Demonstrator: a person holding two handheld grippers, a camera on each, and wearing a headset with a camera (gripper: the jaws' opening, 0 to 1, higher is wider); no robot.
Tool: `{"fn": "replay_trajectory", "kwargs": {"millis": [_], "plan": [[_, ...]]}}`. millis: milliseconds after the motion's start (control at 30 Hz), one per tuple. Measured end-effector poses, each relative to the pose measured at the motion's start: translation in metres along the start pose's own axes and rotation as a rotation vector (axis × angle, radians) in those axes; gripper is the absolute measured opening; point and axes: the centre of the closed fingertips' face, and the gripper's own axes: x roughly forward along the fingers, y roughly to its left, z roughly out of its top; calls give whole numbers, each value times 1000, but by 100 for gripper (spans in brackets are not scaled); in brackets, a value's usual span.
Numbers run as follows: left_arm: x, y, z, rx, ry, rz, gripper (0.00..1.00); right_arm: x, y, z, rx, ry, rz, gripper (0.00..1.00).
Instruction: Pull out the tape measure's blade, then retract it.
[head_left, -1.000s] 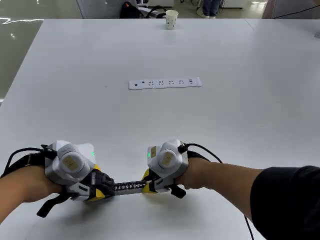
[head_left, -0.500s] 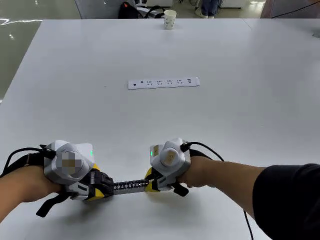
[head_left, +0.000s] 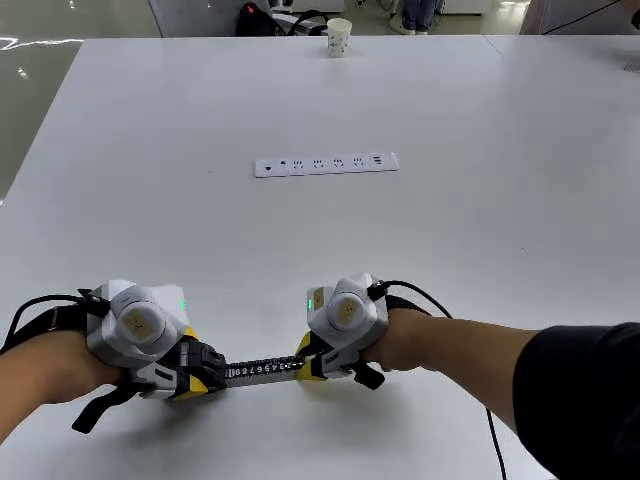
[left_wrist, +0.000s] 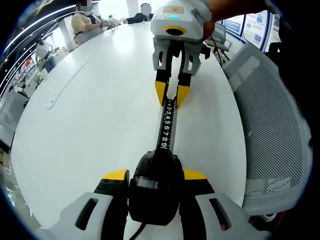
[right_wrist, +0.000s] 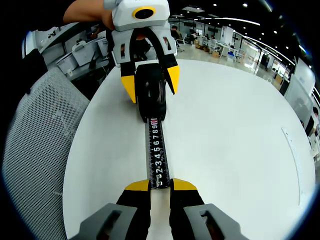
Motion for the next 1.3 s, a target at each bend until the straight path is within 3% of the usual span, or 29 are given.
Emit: {"fn": "replay_trajectory", "kwargs": {"millis": [1300], "plan": [[0,-1,0,-3,-1,2,34,-12,1,-16,10,16,-7,9]]}}
